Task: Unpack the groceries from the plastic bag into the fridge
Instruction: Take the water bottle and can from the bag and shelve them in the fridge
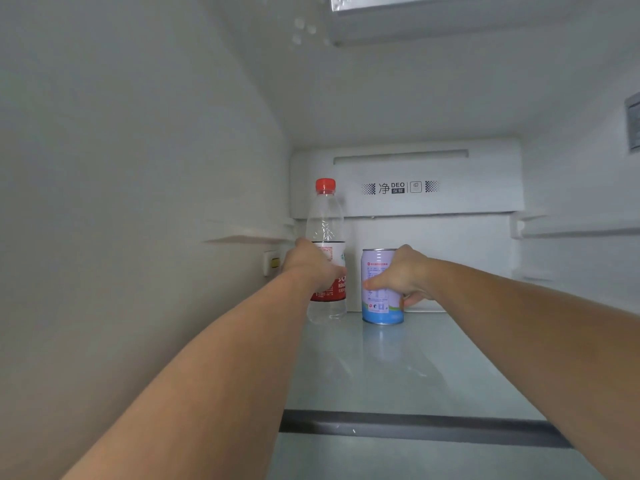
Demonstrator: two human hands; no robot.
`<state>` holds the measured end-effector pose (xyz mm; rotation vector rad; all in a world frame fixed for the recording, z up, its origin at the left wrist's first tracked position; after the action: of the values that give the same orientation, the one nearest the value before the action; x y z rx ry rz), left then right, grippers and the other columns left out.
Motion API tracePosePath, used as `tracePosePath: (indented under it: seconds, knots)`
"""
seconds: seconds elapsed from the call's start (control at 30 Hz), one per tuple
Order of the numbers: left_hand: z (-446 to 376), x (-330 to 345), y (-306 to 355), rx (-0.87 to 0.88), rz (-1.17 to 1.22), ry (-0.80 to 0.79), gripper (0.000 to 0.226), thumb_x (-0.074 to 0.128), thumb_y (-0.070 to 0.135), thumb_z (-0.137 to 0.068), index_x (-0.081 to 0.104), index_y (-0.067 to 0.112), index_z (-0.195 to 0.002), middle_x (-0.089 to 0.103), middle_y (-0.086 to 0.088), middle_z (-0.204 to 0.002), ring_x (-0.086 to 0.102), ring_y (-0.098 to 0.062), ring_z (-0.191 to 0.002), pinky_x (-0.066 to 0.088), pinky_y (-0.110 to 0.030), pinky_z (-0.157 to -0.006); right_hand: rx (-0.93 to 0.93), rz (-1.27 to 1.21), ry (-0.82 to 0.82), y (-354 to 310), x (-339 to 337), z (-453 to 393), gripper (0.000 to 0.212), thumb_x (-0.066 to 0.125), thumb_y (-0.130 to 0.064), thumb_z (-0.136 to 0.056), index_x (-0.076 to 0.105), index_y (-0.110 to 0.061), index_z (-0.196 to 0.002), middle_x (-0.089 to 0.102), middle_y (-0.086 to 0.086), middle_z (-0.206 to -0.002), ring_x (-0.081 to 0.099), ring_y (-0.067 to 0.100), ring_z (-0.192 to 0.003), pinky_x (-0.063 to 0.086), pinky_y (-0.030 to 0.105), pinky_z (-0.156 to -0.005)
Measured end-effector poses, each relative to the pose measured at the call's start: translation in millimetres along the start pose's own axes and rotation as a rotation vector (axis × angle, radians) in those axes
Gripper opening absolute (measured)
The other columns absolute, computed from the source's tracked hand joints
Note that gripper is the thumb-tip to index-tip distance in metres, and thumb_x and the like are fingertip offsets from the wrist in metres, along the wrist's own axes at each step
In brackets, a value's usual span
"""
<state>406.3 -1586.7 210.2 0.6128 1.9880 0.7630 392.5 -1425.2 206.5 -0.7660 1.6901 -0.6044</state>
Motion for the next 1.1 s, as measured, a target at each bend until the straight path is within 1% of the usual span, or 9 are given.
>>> tracePosePath:
  seconds: [0.23,0.43,0.53,0.6,0.67,0.77,0.83,0.93,1.1]
  knots:
    - [-12,6,-3,0.001,0.001,0.008,0.069,0.080,0.034,-0.074,0.043,0.006,-0.124,0.062,-0.010,-0.120,0.061,-0.028,-0.107,0.054,-0.040,-0.090,-0.008,-0.013,-0.004,2,8,-16,0.068,0.083,-0.029,-0.072,0.046,-0.004,-0.123,0.063,0.016,-0.109,0.065,0.029,-0.090,0.057,0.037,-0.070]
    - [-7,3,0,-0.024,-0.014,0.006,0.067,0.080,0.035,-0.073,0.048,0.007,-0.124,0.064,-0.009,-0.118,0.063,-0.026,-0.105,0.054,-0.035,-0.086,0.008,-0.038,0.020,1,10,-10,0.077,0.085,-0.032,-0.065,0.045,-0.005,-0.125,0.061,0.014,-0.113,0.065,0.029,-0.098,0.057,0.039,-0.077]
    - [3,1,2,-0.020,-0.055,0.008,0.070,0.082,0.040,-0.072,0.050,0.007,-0.125,0.063,-0.007,-0.120,0.061,-0.023,-0.110,0.051,-0.031,-0.087,0.006,-0.016,0.028,1,6,4,0.077,0.082,-0.034,-0.069,0.042,-0.005,-0.127,0.058,0.009,-0.116,0.059,0.024,-0.096,0.044,0.028,-0.060]
    - [17,-2,4,0.000,-0.067,0.042,0.067,0.081,0.037,-0.073,0.049,0.007,-0.124,0.061,-0.006,-0.121,0.058,-0.023,-0.113,0.047,-0.028,-0.083,-0.005,0.017,0.024,3,-2,19,0.076,0.080,-0.034,-0.073,0.038,-0.004,-0.128,0.055,0.007,-0.108,0.054,0.022,-0.092,0.039,0.027,-0.059]
    - [34,-7,7,0.051,-0.102,0.087,0.063,0.077,0.034,-0.075,0.047,0.008,-0.124,0.057,-0.007,-0.123,0.056,-0.025,-0.114,0.047,-0.029,-0.085,-0.032,0.093,0.025,3,-12,35,0.077,0.078,-0.034,-0.076,0.033,-0.002,-0.129,0.051,0.004,-0.097,0.051,0.018,-0.085,0.037,0.027,-0.062]
    - [62,-16,8,0.121,-0.205,0.034,0.056,0.069,0.035,-0.075,0.052,0.015,-0.124,0.061,-0.003,-0.119,0.060,-0.024,-0.107,0.052,-0.033,-0.090,-0.097,0.275,0.007,6,-26,66,0.071,0.074,-0.036,-0.079,0.034,-0.003,-0.129,0.046,0.001,-0.088,0.049,0.020,-0.087,0.034,0.026,-0.055]
    - [82,-24,12,0.143,-0.266,-0.022,0.045,0.066,0.035,-0.079,0.057,0.018,-0.119,0.065,-0.002,-0.113,0.061,-0.023,-0.100,0.053,-0.032,-0.086,-0.157,0.426,0.002,8,-34,86,0.056,0.068,-0.035,-0.083,0.044,-0.008,-0.126,0.054,0.002,-0.095,0.053,0.024,-0.096,0.040,0.025,-0.062]
    - [108,-37,17,0.185,-0.362,-0.065,0.032,0.065,0.038,-0.082,0.064,0.021,-0.110,0.064,-0.001,-0.104,0.059,-0.021,-0.093,0.050,-0.028,-0.081,-0.234,0.599,0.054,12,-42,109,0.047,0.061,-0.039,-0.086,0.049,-0.021,-0.128,0.056,0.004,-0.125,0.055,0.026,-0.114,0.044,0.031,-0.082]
    - [146,-51,21,0.289,-0.372,-0.099,0.040,0.063,0.049,-0.082,0.066,0.024,-0.114,0.065,0.001,-0.108,0.059,-0.020,-0.096,0.051,-0.029,-0.085,-0.282,0.553,0.155,16,-54,158,0.042,0.058,-0.045,-0.086,0.054,-0.022,-0.121,0.059,0.001,-0.117,0.055,0.023,-0.107,0.043,0.031,-0.078]
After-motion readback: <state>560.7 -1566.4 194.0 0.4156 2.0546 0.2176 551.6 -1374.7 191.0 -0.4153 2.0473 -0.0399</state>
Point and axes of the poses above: each hand's wrist, its own z-axis away from the middle knuckle, its own x-axis out of the palm, y = z × x, the point moved 1 cm from there along -z, towards the middle knuckle
